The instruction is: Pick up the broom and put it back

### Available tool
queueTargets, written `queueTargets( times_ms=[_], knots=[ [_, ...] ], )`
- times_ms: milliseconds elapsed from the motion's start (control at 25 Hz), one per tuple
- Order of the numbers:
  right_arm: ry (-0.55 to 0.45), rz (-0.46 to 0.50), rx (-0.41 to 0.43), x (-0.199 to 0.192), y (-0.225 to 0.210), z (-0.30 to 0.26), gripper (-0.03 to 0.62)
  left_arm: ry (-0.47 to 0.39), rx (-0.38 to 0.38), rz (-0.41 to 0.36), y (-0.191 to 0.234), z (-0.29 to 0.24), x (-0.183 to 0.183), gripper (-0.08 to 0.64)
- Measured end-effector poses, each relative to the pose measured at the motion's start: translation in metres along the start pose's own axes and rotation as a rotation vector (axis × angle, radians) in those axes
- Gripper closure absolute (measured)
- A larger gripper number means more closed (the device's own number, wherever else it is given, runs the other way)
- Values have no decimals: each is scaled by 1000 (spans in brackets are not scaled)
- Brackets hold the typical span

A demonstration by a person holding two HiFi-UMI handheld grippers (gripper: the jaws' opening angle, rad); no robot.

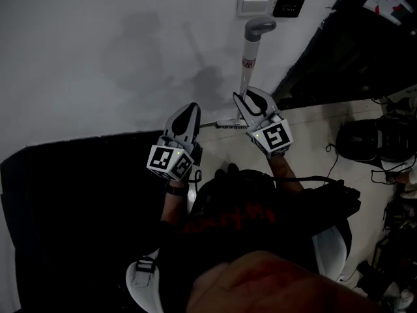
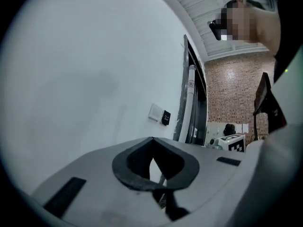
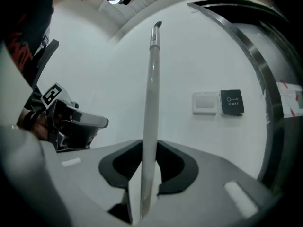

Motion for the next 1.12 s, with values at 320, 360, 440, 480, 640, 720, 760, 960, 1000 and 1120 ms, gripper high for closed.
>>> queueTargets(
  times_ms=[320, 360, 440, 480, 640, 720, 760, 960, 1000, 1120],
  knots=[
    [177, -54, 0, -103, -6, 21, 502, 92, 18, -44, 6, -3, -36, 554],
    [228, -53, 9, -132, -6, 24, 502, 126, 29, -44, 4, -3, -42, 554],
    [343, -51, 22, -203, -6, 31, 502, 188, 51, -36, 0, -2, -55, 554],
    [409, -70, 22, -245, 1, 37, 503, 227, 58, -28, -2, 6, -65, 554],
    [679, -207, 70, -417, 52, 60, 505, 345, 115, 45, 0, 51, -111, 554],
    [805, -219, 169, -487, 55, 53, 503, 353, 174, 63, 10, 57, -134, 554],
    [867, -206, 209, -515, 52, 51, 503, 362, 202, 69, 15, 61, -144, 554],
    [993, -149, 212, -584, 37, 32, 498, 375, 298, 86, 26, 116, -162, 554],
    [982, -151, 187, -585, 32, 25, 478, 373, 300, 87, 24, 128, -164, 554],
    [902, -253, 82, -561, 13, 1, 233, 365, 274, 82, 11, 145, -166, 554]
  ],
)
Point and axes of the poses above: the fingertips, and each gripper's own axes: z backward along the fingers, y to its left, x out of its top, the point moved 1 cm from there along z, backward along the fingers, and after that the axes turned 9 degrees about -y, right-handed, at the moved point
